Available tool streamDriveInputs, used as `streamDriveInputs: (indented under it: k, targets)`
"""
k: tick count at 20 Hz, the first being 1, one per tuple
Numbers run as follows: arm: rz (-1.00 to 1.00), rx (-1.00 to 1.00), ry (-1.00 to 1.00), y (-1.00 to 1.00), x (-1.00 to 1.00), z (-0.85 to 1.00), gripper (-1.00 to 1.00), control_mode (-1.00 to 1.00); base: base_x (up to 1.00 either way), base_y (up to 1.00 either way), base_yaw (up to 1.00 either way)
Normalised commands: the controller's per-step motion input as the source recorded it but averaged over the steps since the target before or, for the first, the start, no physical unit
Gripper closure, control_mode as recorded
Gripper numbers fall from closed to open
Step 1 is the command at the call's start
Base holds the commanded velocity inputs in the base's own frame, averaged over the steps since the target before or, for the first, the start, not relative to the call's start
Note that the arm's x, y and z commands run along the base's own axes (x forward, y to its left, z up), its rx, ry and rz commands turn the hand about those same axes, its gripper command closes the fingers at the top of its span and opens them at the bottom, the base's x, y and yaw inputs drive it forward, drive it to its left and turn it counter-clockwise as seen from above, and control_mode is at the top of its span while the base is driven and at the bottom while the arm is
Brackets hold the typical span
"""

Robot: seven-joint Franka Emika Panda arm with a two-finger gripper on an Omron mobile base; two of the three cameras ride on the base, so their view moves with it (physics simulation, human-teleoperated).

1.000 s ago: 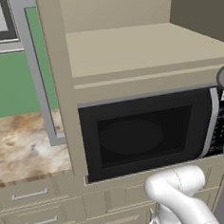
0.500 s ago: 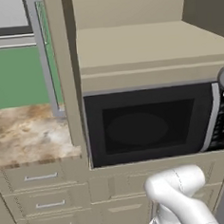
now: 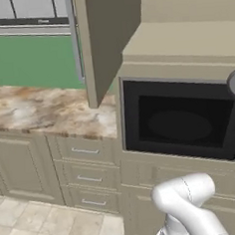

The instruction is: There is a bowl on the dining counter. Grab a lemon wedge from the fridge and place it in the bowl. Then get the liquor bottle and glass cup from the cabinet and place them next to the bowl.

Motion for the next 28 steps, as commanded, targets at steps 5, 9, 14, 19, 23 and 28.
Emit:
streamDriveInputs:
  k: [5, 9, 14, 19, 23, 28]
  targets:
    - [0.00, 0.00, 0.00, 0.00, 0.00, 0.00, 1.00, 1.00, -0.46, -0.05, 0.65]
    - [0.00, 0.00, 0.00, 0.00, 0.00, 0.00, 1.00, 1.00, -0.59, -0.11, 0.56]
    - [0.00, 0.00, 0.00, 0.00, 0.00, 0.00, 1.00, 1.00, -0.55, -0.34, 0.42]
    - [0.00, 0.00, 0.00, 0.00, 0.00, 0.00, 1.00, 1.00, -0.97, -0.08, 0.35]
    - [0.00, 0.00, 0.00, 0.00, 0.00, 0.00, 1.00, 1.00, -0.99, 0.03, 0.35]
    - [0.00, 0.00, 0.00, 0.00, 0.00, 0.00, 1.00, 1.00, -0.91, 0.28, 0.35]
